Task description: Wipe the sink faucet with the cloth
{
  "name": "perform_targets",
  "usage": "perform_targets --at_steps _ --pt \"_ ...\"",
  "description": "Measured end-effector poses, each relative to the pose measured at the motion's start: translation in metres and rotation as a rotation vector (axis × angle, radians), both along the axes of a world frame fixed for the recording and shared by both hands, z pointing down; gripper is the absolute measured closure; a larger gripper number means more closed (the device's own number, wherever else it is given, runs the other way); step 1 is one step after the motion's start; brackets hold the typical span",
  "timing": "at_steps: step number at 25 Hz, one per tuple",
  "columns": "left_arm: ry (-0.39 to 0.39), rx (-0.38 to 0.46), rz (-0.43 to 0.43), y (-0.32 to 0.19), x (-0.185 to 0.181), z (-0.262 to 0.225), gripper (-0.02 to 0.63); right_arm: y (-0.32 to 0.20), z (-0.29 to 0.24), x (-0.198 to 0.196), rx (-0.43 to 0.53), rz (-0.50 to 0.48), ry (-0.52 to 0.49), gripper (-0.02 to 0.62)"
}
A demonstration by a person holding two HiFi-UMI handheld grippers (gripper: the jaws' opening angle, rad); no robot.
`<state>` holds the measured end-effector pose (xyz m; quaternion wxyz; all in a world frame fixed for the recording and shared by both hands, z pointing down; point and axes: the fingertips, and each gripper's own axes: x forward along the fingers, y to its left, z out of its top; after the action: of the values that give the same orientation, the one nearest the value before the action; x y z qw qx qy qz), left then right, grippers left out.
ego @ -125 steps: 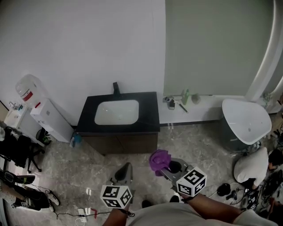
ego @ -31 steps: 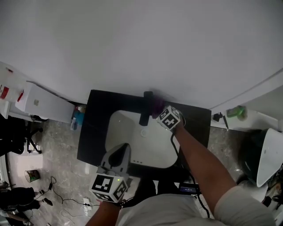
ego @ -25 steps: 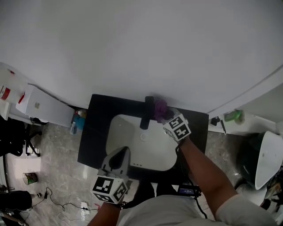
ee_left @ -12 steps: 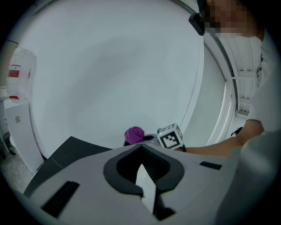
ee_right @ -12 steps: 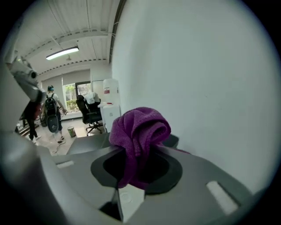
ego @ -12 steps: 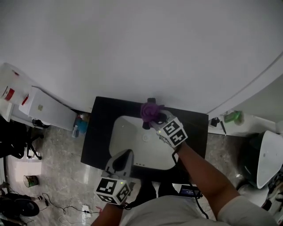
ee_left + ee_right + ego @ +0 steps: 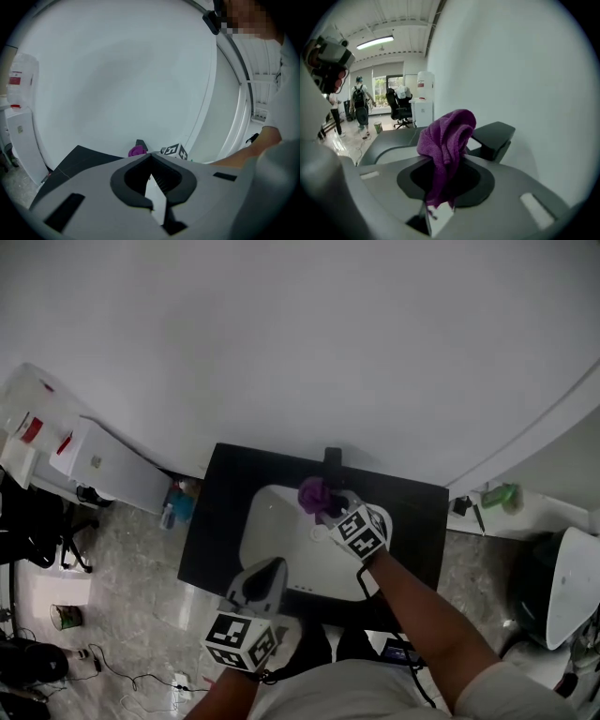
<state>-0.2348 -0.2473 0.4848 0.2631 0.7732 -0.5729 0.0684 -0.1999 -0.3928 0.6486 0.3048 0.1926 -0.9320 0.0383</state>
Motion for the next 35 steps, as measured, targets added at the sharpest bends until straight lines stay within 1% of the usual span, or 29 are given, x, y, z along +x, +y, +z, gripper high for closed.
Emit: perform_targets --at_steps 2,4,5,7,11,13,16,19,21,24,31,35 --pt "0.004 0.005 0.000 0.003 -0.001 -0.003 0.600 0.022 0.005 0.010 -0.086 0.031 -0.022 0.509" --pt "0.010 0.010 0.006 0.004 -0.002 -0.006 0.600 0.053 0.011 0.023 -0.183 0.042 -0.018 0.509" --pt "0.013 0.015 0.010 0.005 -0.002 -0.009 0.600 0.066 0.007 0.030 -0.220 0.053 -0.030 0.509" --pt "0.019 0.031 0.025 0.005 0.001 -0.019 0.600 0.084 -0.022 0.044 -0.247 0.076 -0.087 0.509" --pt "0.033 0.073 0.078 0.005 0.017 -0.051 0.600 0.104 -0.128 0.066 -0.192 0.060 -0.225 0.508" --pt "0.027 0.099 0.111 0.004 0.029 -0.072 0.600 0.111 -0.180 0.079 -0.155 0.052 -0.282 0.506" --pt "0.010 0.148 0.166 0.004 0.049 -0.091 0.600 0.126 -0.244 0.101 -0.080 0.068 -0.340 0.506" --pt "-0.017 0.187 0.176 0.000 0.059 -0.111 0.600 0.135 -0.289 0.120 0.018 0.114 -0.380 0.507" --pt "-0.013 0.204 0.174 -0.001 0.065 -0.119 0.600 0.140 -0.301 0.129 0.052 0.143 -0.400 0.508" --pt "-0.005 0.215 0.177 -0.005 0.074 -0.124 0.600 0.143 -0.305 0.135 0.049 0.178 -0.426 0.509" --pt "-0.012 0.225 0.172 -0.014 0.088 -0.133 0.600 0.135 -0.312 0.140 0.053 0.169 -0.437 0.510" --pt "-0.013 0.226 0.169 -0.015 0.090 -0.134 0.600 0.135 -0.316 0.142 0.081 0.155 -0.418 0.510"
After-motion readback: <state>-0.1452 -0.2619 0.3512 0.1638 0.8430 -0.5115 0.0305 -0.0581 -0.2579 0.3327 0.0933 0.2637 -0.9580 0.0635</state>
